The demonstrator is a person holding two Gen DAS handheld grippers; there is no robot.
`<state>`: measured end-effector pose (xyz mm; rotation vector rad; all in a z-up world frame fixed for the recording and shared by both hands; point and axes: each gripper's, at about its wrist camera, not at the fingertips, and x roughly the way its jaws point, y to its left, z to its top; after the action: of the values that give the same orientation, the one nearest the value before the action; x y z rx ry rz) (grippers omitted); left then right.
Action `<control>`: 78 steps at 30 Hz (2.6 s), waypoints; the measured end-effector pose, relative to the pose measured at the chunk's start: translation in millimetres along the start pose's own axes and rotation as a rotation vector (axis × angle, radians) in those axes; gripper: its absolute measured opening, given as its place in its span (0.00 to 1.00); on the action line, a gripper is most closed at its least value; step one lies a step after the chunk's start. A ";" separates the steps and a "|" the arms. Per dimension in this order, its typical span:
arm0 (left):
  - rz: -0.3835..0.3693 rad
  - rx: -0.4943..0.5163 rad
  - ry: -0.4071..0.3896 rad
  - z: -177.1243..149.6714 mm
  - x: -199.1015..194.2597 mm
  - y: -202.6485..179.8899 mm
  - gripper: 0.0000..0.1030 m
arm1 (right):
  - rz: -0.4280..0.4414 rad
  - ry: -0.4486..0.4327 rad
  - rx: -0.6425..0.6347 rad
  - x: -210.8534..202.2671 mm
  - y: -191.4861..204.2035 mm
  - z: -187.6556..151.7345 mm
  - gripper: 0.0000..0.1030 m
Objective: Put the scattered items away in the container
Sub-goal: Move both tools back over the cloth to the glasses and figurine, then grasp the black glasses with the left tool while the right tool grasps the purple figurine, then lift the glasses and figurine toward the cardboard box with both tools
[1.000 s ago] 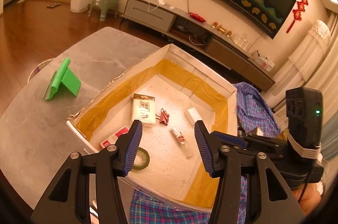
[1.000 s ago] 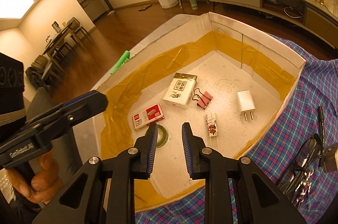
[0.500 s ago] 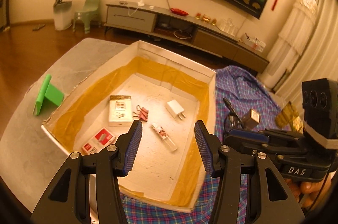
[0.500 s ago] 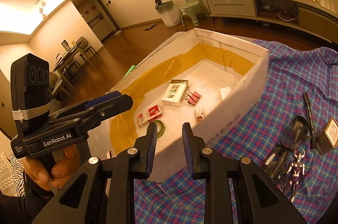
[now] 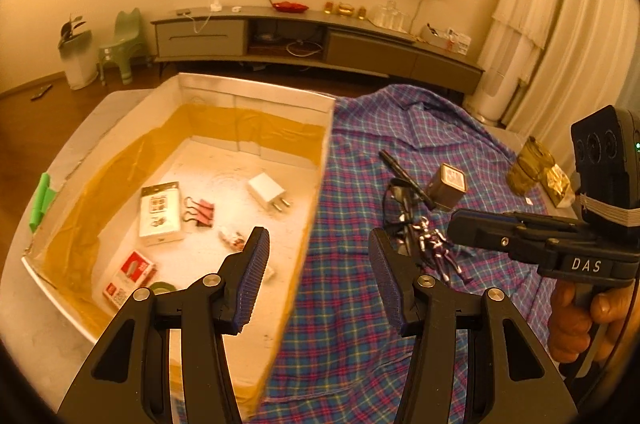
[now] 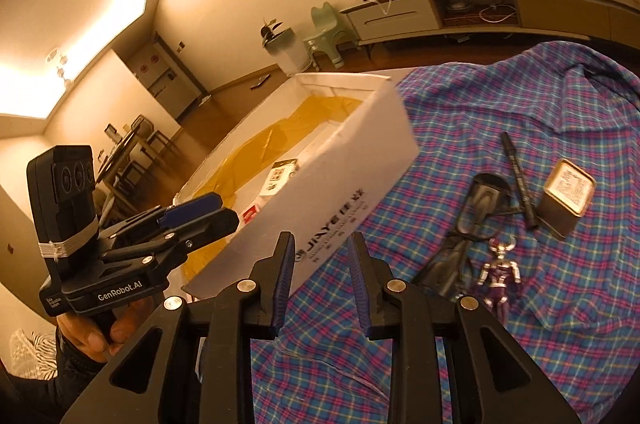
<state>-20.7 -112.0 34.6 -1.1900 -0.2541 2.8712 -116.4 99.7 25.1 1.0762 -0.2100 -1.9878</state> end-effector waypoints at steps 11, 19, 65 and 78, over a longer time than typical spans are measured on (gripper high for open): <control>-0.012 0.056 0.084 1.1 46.3 -47.0 0.53 | -0.281 0.066 -0.059 3.9 -54.0 -25.6 0.33; -0.009 0.046 0.149 6.9 89.3 -69.1 0.53 | -0.341 0.194 -0.110 44.4 -80.9 -43.1 0.44; 0.043 0.059 0.151 7.8 116.8 -92.3 0.37 | -0.239 0.061 -0.037 -18.8 -67.7 -48.0 0.28; 0.027 0.014 0.084 15.8 77.5 -63.4 0.37 | -0.162 -0.029 -0.008 -34.2 -39.4 -37.7 0.28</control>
<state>-89.3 -45.2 1.3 -1.3177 -0.2172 2.8316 -102.2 158.6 3.2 1.0894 -0.1330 -2.1473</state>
